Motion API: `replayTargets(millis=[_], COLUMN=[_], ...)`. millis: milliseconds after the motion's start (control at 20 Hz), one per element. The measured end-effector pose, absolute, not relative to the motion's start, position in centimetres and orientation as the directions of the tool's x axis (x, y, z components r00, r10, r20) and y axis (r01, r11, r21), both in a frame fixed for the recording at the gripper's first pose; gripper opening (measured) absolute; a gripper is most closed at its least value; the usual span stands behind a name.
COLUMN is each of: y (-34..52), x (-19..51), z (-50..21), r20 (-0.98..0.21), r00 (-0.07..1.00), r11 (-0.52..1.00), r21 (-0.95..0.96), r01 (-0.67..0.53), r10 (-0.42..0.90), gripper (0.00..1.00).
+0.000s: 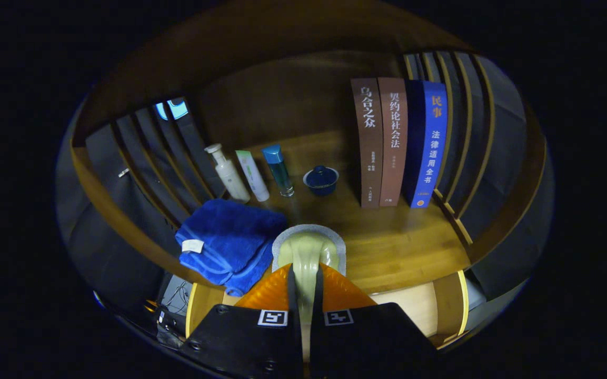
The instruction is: Pull open the drawer, take out the items inside it, and place them on the countertop above the cabinet.
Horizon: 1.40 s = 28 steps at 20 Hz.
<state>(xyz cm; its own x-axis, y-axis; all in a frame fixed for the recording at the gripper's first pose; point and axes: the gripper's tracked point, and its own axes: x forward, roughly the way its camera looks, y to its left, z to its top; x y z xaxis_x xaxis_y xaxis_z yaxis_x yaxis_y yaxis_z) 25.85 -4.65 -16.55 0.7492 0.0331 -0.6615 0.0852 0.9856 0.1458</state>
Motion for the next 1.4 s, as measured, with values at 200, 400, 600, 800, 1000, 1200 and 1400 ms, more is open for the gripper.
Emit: replayTargets(millis=[200, 400, 600, 800, 1000, 1200, 1400], y=[-4.9, -4.6, -4.6, -4.6, -4.5, -4.0, -3.1], x=[29.1, 31.4, 32.2, 31.9, 30.7, 27.9, 22.6], z=[-18.4, -19.9, -19.9, -19.6, -18.4, -16.1, -12.3], r20=[-0.688, -0.710, -0.696, -0.686, -0.656, -0.589, -0.441], r00=[0.725, 0.704, 0.718, 0.728, 0.755, 0.808, 0.897], r11=[0.989, 0.995, 0.993, 0.992, 0.991, 0.992, 0.995], r21=[0.121, 0.080, 0.093, 0.104, 0.107, 0.115, 0.102], r01=[0.082, 0.066, 0.072, 0.077, 0.077, 0.057, 0.018], r10=[0.024, 0.010, 0.013, 0.016, 0.013, 0.022, 0.029], gripper=[0.11, 0.17, 0.38, 0.95, 1.00, 1.00, 1.00])
